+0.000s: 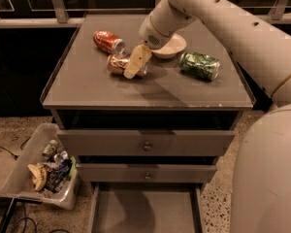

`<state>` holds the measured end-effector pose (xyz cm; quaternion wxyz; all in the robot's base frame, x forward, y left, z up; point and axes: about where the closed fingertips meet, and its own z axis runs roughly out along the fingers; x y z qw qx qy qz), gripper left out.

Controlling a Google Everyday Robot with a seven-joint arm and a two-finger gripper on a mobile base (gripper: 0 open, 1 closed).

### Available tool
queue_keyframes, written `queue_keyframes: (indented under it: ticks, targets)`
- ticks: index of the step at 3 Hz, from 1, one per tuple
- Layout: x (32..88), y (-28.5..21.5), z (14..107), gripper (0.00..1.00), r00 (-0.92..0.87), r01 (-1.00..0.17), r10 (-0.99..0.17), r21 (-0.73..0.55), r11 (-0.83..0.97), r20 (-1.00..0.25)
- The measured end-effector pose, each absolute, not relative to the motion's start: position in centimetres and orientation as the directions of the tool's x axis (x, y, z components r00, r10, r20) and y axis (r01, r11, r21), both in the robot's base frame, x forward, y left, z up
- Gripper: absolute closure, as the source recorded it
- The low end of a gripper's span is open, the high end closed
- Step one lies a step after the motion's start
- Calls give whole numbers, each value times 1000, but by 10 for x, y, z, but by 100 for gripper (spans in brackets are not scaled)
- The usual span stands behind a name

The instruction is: Place orange can into bottom drawer

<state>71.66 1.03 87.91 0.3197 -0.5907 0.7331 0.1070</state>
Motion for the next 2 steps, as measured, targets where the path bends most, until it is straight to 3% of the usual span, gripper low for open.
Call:
queue_keyframes:
  ticks: [2]
  targets:
    - [711,17,861,0,-190,-929,-758,-136,344,-624]
